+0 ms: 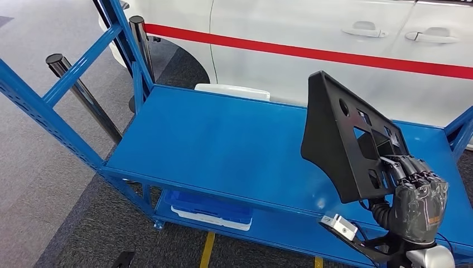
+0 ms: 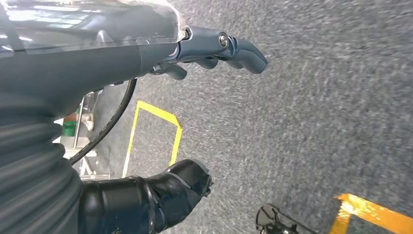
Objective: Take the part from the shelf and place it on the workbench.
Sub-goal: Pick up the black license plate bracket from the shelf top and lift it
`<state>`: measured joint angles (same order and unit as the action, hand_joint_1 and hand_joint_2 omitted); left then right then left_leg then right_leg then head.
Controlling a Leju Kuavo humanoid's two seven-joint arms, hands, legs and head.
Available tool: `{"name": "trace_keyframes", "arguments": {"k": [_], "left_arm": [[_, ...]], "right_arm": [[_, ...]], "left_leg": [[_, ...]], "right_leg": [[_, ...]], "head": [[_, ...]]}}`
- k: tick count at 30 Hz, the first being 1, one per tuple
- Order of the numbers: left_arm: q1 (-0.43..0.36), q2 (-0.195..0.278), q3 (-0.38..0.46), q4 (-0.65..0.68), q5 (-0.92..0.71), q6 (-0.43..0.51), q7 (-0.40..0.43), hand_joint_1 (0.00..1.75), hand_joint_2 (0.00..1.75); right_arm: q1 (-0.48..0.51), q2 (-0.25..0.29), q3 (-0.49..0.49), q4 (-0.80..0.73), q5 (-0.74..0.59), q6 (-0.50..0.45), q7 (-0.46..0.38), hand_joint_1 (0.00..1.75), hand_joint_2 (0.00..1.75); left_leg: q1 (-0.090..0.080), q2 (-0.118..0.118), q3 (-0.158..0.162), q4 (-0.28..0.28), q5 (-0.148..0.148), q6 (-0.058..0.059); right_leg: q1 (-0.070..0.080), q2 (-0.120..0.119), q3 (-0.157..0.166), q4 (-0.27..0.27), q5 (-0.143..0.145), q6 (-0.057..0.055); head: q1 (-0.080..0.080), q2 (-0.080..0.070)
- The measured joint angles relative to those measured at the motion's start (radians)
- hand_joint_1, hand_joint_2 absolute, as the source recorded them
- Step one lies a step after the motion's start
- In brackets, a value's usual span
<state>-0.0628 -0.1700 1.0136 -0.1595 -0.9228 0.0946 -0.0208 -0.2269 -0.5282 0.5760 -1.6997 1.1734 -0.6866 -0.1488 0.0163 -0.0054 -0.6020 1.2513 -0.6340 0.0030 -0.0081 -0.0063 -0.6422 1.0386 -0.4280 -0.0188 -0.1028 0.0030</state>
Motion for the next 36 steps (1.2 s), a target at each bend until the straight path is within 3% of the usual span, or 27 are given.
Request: {"name": "trace_keyframes", "arguments": {"k": [2,4,7,8,10,12,13,14,15,17,19,20,22,23,25,27,28,29,30,32,34,36], "left_arm": [[-0.002,0.000,0.001,0.000,0.000,0.000,0.000,0.00,1.75],[-0.005,0.001,0.001,0.000,-0.001,0.000,0.000,0.00,1.75],[-0.005,0.000,0.002,0.000,-0.002,0.002,0.000,0.00,1.75],[-0.006,0.000,0.003,0.000,-0.002,0.003,0.000,0.00,1.75],[-0.006,-0.001,0.004,0.001,-0.006,0.004,0.000,0.00,1.75],[-0.006,-0.001,0.005,0.001,-0.010,0.004,0.000,0.00,1.75],[-0.006,-0.001,0.005,0.001,-0.011,0.004,-0.001,0.00,1.75],[-0.007,-0.001,0.006,0.001,-0.012,0.004,-0.001,0.00,1.75],[-0.006,-0.001,0.006,0.001,-0.013,0.004,-0.002,0.00,1.75],[-0.006,-0.002,0.007,0.001,-0.013,0.003,-0.002,0.00,1.75],[-0.006,-0.004,0.008,0.001,-0.013,0.003,-0.002,0.00,1.75],[-0.006,-0.006,0.009,0.001,-0.013,0.003,-0.002,0.00,1.75],[-0.005,-0.007,0.010,0.001,-0.013,0.003,-0.002,0.00,1.75],[-0.004,-0.006,0.010,0.001,-0.013,0.004,-0.001,0.00,1.75],[-0.003,-0.007,0.011,0.000,-0.012,0.005,0.001,0.00,1.75],[-0.004,-0.007,0.011,0.000,-0.011,0.006,0.006,0.00,1.75],[-0.004,-0.007,0.011,0.000,-0.011,0.006,0.009,0.00,1.75],[-0.004,-0.007,0.011,0.000,-0.011,0.006,0.010,0.00,1.75],[-0.004,-0.007,0.011,0.000,-0.011,0.006,0.011,0.00,1.75],[-0.005,-0.007,0.012,0.000,-0.011,0.007,0.012,0.00,1.75],[-0.007,-0.007,0.012,0.000,-0.011,0.007,0.014,0.00,1.75],[-0.007,-0.007,0.012,0.000,-0.013,0.007,0.014,0.00,1.75]], "right_arm": [[0.000,-0.003,0.000,-0.008,-0.002,0.000,0.000,1.75,1.75],[0.001,-0.007,0.001,-0.020,-0.015,0.000,-0.009,1.75,1.75],[0.002,-0.010,0.009,-0.051,-0.055,0.001,-0.040,1.75,1.75],[0.002,-0.011,0.014,-0.063,-0.068,0.002,-0.052,1.75,1.75],[0.001,-0.015,0.035,-0.093,-0.096,0.005,-0.076,1.75,1.75],[-0.002,-0.017,0.067,-0.129,-0.123,0.011,-0.100,1.75,1.75],[-0.003,-0.017,0.083,-0.144,-0.132,0.014,-0.108,1.75,1.75],[-0.005,-0.017,0.097,-0.157,-0.140,0.018,-0.113,1.75,1.75],[-0.009,-0.017,0.108,-0.168,-0.146,0.021,-0.115,1.75,1.75],[-0.016,-0.018,0.122,-0.186,-0.156,0.024,-0.112,1.75,1.75],[-0.021,-0.023,0.127,-0.199,-0.163,0.024,-0.107,1.75,1.75],[-0.023,-0.026,0.128,-0.203,-0.165,0.024,-0.103,1.75,1.75],[-0.024,-0.032,0.130,-0.209,-0.168,0.024,-0.099,1.75,1.75],[-0.024,-0.033,0.131,-0.210,-0.169,0.024,-0.097,1.75,1.75],[-0.021,-0.034,0.133,-0.213,-0.171,0.023,-0.093,1.75,1.75],[-0.012,-0.034,0.134,-0.216,-0.174,0.022,-0.086,1.75,1.75],[-0.007,-0.035,0.134,-0.217,-0.174,0.022,-0.082,1.75,1.75],[-0.002,-0.035,0.134,-0.218,-0.174,0.022,-0.079,1.75,1.75],[0.003,-0.036,0.134,-0.219,-0.174,0.022,-0.075,1.75,1.75],[0.016,-0.039,0.132,-0.221,-0.173,0.021,-0.066,1.75,1.75],[0.032,-0.045,0.123,-0.229,-0.173,0.021,-0.056,1.75,1.75],[0.046,-0.052,0.110,-0.238,-0.170,0.022,-0.049,1.75,1.75]], "left_leg": [[-0.002,0.000,0.082,-0.135,0.051,0.007],[-0.007,-0.001,0.125,-0.219,0.072,0.014],[-0.009,-0.001,0.114,-0.236,0.091,0.025],[-0.007,0.001,0.109,-0.240,0.102,0.031],[-0.001,0.006,0.090,-0.247,0.127,0.043],[-0.001,0.008,0.063,-0.245,0.148,0.049],[-0.002,0.008,0.048,-0.243,0.158,0.049],[-0.002,0.008,0.033,-0.239,0.166,0.049],[-0.002,0.008,0.018,-0.235,0.174,0.047],[-0.002,0.007,-0.008,-0.224,0.187,0.041],[-0.003,0.005,-0.019,-0.219,0.199,0.032],[-0.003,0.005,-0.021,-0.220,0.206,0.025],[-0.003,0.004,-0.024,-0.226,0.221,0.011],[-0.002,0.003,-0.030,-0.223,0.216,0.005],[-0.003,0.003,-0.052,-0.177,0.155,-0.002],[-0.001,0.003,-0.079,-0.066,0.058,-0.006],[-0.001,0.003,-0.088,-0.008,0.032,-0.008],[-0.001,0.003,-0.087,0.034,0.030,-0.010],[0.000,0.003,-0.075,0.048,0.052,-0.012],[0.000,0.003,-0.004,-0.017,0.110,-0.010],[-0.003,-0.001,0.093,-0.151,0.100,-0.004],[-0.008,-0.004,0.135,-0.227,0.071,0.005]], "right_leg": [[0.002,0.000,-0.016,0.010,0.008,0.006],[0.004,0.000,-0.024,0.013,0.020,0.017],[0.002,0.001,-0.026,0.003,0.042,0.034],[0.001,0.002,-0.030,0.006,0.031,0.040],[-0.002,0.005,-0.050,0.064,-0.048,0.049],[-0.005,0.005,-0.074,0.178,-0.146,0.056],[-0.007,0.005,-0.078,0.227,-0.166,0.059],[-0.008,0.005,-0.069,0.254,-0.161,0.061],[-0.009,0.005,-0.046,0.248,-0.137,0.061],[-0.009,0.006,0.045,0.147,-0.093,0.054],[-0.004,0.007,0.136,0.018,-0.101,0.043],[0.000,0.007,0.158,-0.019,-0.111,0.038],[0.003,0.006,0.159,-0.038,-0.104,0.028],[0.001,0.004,0.151,-0.041,-0.093,0.021],[-0.005,-0.002,0.129,-0.046,-0.069,0.004],[-0.004,-0.004,0.100,-0.042,-0.049,-0.004],[-0.002,-0.005,0.084,-0.038,-0.040,-0.004],[-0.001,-0.006,0.066,-0.033,-0.030,-0.004],[-0.001,-0.006,0.048,-0.026,-0.022,-0.002],[-0.002,-0.006,0.013,-0.008,-0.008,0.005],[-0.001,-0.004,-0.011,0.010,0.004,0.016],[0.002,-0.002,-0.021,0.014,0.020,0.029]], "head": [[0.000,0.000],[0.001,0.000],[0.002,0.000],[0.002,0.000],[0.008,0.000],[0.012,0.000],[0.013,0.000],[0.012,0.000],[0.013,0.000],[0.012,0.000],[0.012,0.000],[0.012,0.000],[0.013,0.000],[0.014,0.000],[0.011,0.000],[0.008,0.000],[0.007,0.000],[0.007,0.000],[0.007,0.000],[0.007,0.000],[0.006,0.000],[0.007,0.000]]}}
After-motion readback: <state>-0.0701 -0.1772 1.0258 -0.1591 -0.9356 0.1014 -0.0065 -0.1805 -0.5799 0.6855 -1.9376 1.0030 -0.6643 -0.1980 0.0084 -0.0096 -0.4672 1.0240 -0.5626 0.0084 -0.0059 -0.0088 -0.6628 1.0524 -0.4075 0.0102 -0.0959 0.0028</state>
